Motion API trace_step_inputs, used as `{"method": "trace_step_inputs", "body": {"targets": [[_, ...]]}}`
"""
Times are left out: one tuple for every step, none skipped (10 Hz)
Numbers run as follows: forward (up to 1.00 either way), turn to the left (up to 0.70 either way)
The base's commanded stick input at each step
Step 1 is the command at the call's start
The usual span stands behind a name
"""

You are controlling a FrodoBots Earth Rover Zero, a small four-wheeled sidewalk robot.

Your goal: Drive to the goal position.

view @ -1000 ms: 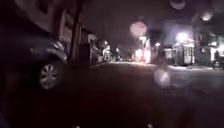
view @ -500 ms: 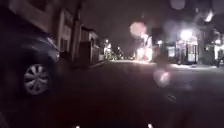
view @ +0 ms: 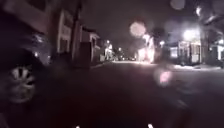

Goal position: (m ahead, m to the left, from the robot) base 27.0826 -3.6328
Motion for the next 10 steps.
{"method": "trace_step_inputs", "body": {"targets": [[0.7,0.0],[0.7,0.0],[0.7,0.0],[0.7,0.0],[0.7,0.0],[0.7,0.0],[0.7,0.0],[0.7,0.0],[0.7,0.0],[0.7,0.0]]}}
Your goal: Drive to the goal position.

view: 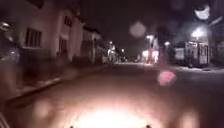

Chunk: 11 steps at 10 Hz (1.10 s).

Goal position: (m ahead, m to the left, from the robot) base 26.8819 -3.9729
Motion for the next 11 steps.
{"method": "trace_step_inputs", "body": {"targets": [[0.7,0.0],[0.7,0.0],[0.7,0.0],[0.7,0.0],[0.7,0.0],[0.7,0.0],[0.7,0.0],[0.7,0.0],[0.7,0.0],[0.7,0.0],[0.7,0.0]]}}
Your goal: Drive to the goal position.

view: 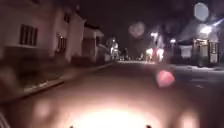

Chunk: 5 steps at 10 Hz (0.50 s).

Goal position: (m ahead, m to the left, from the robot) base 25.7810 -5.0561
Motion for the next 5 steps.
{"method": "trace_step_inputs", "body": {"targets": [[0.7,0.01],[0.7,0.01],[0.7,0.0],[0.7,0.0],[0.7,0.0]]}}
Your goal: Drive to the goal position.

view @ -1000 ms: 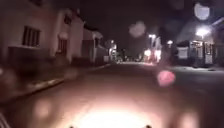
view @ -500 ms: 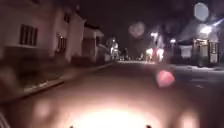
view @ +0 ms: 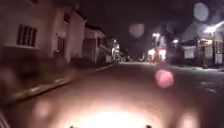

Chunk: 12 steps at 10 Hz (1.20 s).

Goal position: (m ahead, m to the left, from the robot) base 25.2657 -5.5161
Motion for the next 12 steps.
{"method": "trace_step_inputs", "body": {"targets": [[0.7,0.0],[0.7,0.0],[0.7,0.0],[0.7,0.0],[0.7,0.0],[0.7,0.0],[0.7,-0.01],[0.7,-0.02],[0.7,-0.18],[0.7,-0.33],[0.7,-0.22],[0.7,0.0]]}}
